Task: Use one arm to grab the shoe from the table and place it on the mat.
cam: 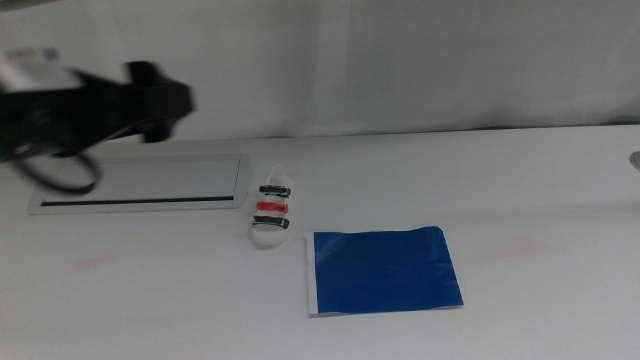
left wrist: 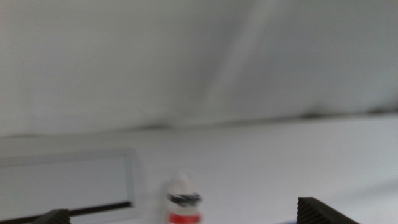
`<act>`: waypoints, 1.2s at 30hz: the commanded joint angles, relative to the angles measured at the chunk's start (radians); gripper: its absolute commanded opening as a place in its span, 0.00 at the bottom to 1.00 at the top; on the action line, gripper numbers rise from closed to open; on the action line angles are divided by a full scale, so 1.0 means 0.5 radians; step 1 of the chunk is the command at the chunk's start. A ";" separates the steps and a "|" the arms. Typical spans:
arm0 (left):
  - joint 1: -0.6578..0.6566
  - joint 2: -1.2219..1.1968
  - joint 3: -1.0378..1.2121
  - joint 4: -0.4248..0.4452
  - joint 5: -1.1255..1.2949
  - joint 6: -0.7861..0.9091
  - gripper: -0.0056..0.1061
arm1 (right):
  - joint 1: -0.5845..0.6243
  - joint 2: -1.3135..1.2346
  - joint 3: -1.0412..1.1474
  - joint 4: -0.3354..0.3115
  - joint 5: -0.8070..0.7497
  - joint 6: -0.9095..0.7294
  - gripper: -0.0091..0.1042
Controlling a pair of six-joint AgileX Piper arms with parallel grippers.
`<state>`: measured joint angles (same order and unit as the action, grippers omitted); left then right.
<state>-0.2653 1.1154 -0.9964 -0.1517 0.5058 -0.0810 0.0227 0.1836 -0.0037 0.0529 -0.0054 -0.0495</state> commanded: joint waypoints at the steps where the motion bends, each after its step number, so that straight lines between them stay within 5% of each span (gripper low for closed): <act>1: -0.104 0.233 -0.166 0.005 0.104 -0.054 0.85 | -0.008 -0.012 0.076 -0.010 -0.019 -0.005 0.06; 8: -0.307 0.890 -0.682 0.448 0.593 -0.469 0.85 | -0.008 -0.012 0.076 -0.010 -0.019 -0.005 0.06; 36: -0.331 1.967 -1.173 0.439 0.590 -0.609 0.85 | -0.008 -0.012 0.076 -0.010 -0.019 -0.005 0.06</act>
<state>-0.4228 2.0890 -1.5731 0.0667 0.8244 -0.3703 0.0227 0.1836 -0.0037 0.0529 -0.0054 -0.0464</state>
